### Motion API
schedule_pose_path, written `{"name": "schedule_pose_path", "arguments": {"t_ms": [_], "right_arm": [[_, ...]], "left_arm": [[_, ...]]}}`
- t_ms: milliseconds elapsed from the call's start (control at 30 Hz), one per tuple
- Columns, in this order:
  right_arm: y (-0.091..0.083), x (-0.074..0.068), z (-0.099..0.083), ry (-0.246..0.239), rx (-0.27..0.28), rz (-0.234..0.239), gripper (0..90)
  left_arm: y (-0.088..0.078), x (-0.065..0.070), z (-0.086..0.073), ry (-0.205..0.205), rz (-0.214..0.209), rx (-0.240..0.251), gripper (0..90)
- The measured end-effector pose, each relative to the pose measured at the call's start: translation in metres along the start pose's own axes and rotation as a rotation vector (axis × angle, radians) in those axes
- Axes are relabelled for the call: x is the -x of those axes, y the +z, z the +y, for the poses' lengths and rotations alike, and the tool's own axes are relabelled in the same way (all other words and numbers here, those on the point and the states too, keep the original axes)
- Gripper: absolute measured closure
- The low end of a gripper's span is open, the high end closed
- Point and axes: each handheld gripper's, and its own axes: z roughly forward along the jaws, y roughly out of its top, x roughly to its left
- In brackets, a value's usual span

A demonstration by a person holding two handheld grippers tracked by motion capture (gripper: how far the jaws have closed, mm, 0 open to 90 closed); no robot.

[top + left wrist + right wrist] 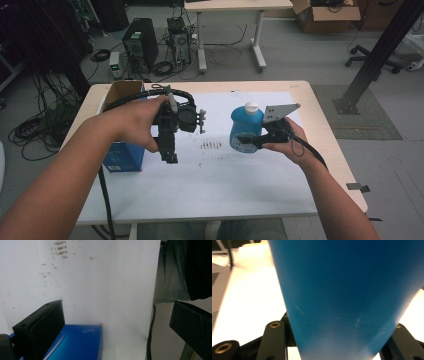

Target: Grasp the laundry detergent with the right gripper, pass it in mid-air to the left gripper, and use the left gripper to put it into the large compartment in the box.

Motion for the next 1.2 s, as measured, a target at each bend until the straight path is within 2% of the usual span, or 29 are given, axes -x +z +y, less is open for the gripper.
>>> {"name": "schedule_pose_path", "arguments": {"t_ms": [167, 300, 500, 700, 967, 1200], "right_arm": [[0.000, -0.017, 0.012, -0.054, -0.004, 0.060, 46.3], [0.001, -0.022, 0.014, -0.063, 0.002, 0.084, 46.3], [0.008, -0.034, 0.015, -0.092, -0.020, 0.140, 46.2], [0.020, -0.042, 0.012, -0.072, -0.026, 0.194, 45.9], [0.038, -0.051, 0.003, -0.050, -0.016, 0.234, 45.9], [0.051, -0.059, 0.001, -0.069, -0.010, 0.251, 45.8]], "left_arm": [[-0.002, -0.002, 0.005, 0.005, 0.002, 0.000, 0.2], [-0.003, -0.001, 0.009, 0.011, 0.004, 0.002, 0.2], [-0.006, -0.002, 0.014, 0.022, 0.008, 0.010, 0.2], [-0.004, -0.002, 0.018, 0.033, 0.006, 0.008, 0.2], [-0.001, -0.003, 0.022, 0.037, 0.001, 0.005, 0.2], [0.002, -0.002, 0.029, 0.047, -0.006, 0.007, 0.2]]}}
